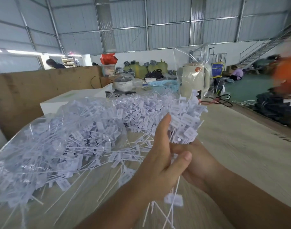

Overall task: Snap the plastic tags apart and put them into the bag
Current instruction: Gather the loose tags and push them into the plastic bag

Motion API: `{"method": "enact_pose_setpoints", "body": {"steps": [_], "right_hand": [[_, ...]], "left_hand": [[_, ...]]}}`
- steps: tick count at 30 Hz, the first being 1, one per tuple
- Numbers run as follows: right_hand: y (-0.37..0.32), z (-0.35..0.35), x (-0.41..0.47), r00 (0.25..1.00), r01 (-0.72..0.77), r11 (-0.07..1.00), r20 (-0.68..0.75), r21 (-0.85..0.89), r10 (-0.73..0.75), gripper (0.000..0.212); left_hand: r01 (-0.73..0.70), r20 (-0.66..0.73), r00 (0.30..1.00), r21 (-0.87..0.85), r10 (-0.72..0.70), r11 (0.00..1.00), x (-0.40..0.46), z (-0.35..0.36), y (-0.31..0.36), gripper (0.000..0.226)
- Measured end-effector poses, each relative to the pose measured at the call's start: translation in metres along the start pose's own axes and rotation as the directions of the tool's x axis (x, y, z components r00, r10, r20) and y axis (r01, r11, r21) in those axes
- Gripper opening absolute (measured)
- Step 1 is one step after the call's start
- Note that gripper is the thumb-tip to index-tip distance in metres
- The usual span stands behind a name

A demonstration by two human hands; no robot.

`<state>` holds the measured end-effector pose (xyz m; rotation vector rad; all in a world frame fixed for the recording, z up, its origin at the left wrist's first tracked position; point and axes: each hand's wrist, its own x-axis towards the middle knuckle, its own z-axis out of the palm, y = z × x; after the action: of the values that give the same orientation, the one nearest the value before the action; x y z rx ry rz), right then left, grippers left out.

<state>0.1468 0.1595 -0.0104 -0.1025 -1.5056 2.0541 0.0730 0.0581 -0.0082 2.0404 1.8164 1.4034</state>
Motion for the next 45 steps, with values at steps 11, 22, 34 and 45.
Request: {"method": "enact_pose_setpoints", "body": {"steps": [11, 22, 34, 45], "right_hand": [[0.001, 0.009, 0.008, 0.990, 0.065, 0.997, 0.119, 0.052, -0.070, 0.042], [0.002, 0.012, 0.022, 0.963, 0.260, 0.958, -0.033, -0.120, -0.266, 0.054], [-0.012, 0.025, 0.028, 0.939, 0.342, 0.882, 0.084, -0.325, -0.333, 0.038], [0.020, 0.021, 0.016, 0.976, 0.194, 0.901, -0.012, -0.387, -0.216, 0.057]], "left_hand": [[-0.159, -0.040, 0.985, 0.126, 0.165, 0.979, 0.014, -0.016, -0.015, 0.079], [-0.083, -0.098, 0.982, 0.547, 0.162, 0.833, 0.009, -0.042, -0.018, 0.069], [0.509, -0.006, 0.861, 0.004, -0.509, 0.861, -0.016, -0.051, -0.034, 0.024], [0.242, 0.081, 0.942, 0.505, -0.324, 0.828, -0.027, -0.007, -0.058, 0.045]]}}
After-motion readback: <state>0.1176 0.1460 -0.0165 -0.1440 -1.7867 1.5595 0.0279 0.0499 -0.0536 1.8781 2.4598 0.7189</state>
